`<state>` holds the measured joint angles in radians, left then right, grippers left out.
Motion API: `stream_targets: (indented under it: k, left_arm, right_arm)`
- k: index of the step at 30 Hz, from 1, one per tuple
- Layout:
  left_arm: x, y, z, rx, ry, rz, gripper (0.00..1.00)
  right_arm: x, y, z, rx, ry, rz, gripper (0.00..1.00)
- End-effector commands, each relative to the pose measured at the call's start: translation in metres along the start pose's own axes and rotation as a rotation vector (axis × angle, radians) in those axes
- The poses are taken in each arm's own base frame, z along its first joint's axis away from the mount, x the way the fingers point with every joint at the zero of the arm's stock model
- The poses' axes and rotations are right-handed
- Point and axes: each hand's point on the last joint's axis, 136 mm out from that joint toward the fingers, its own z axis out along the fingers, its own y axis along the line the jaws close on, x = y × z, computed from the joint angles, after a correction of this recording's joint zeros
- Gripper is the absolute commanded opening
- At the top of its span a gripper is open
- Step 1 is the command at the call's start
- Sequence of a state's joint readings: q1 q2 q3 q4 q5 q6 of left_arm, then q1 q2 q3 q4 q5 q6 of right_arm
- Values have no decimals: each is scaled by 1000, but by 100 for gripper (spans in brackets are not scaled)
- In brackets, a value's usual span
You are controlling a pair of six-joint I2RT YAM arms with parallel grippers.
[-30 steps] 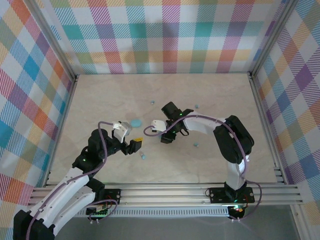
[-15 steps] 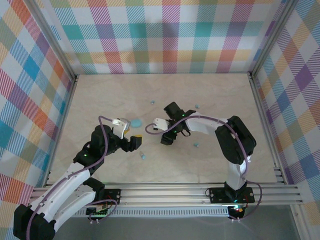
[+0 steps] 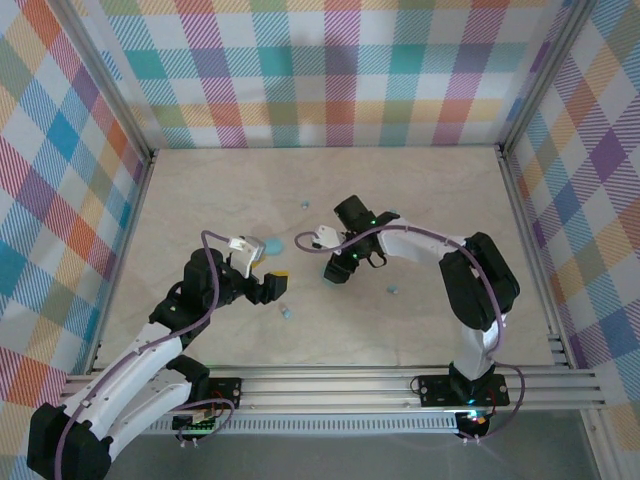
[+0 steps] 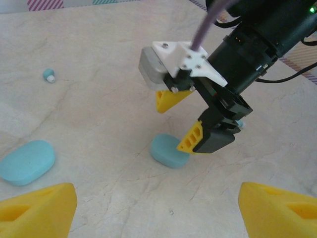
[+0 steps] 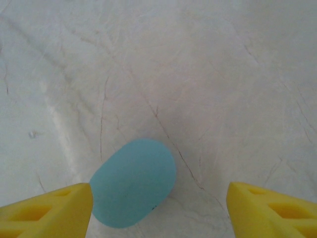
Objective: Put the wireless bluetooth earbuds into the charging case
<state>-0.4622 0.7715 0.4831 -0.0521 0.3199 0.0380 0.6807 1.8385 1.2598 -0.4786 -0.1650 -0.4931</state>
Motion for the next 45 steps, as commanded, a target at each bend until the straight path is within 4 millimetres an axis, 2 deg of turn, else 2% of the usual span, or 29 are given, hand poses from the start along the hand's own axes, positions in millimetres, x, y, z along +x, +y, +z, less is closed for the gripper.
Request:
stream_targets:
  k: [1, 4, 7, 13, 20, 29, 38, 45]
  left_arm:
    - [2, 8, -1, -40, 11, -8, 84]
    - [2, 12, -1, -67, 25, -18, 85]
    - [2, 15, -1, -87, 40, -25, 85]
    - [2, 19, -3, -110, 47, -36, 85]
    - [1, 20, -5, -120, 44, -42, 85]
    - [2, 20, -7, -122, 40, -49, 85]
    - [1, 19, -8, -117, 32, -43, 85]
    - [0, 18, -7, -113, 19, -41, 85]
  right_arm:
    - [-8, 11, -4, 7, 41, 236, 73]
    - [-6, 10, -4, 47, 103, 450, 75]
    - [11, 11, -2, 83, 216, 690, 77]
    - [29, 29, 9, 146, 277, 827, 76]
    - [26, 35, 17, 144, 281, 817, 74]
    - [39, 30, 31, 191, 330, 764, 68]
    - [32, 21, 37, 212, 293, 719, 55]
    - [35, 27, 32, 180, 297, 625, 38]
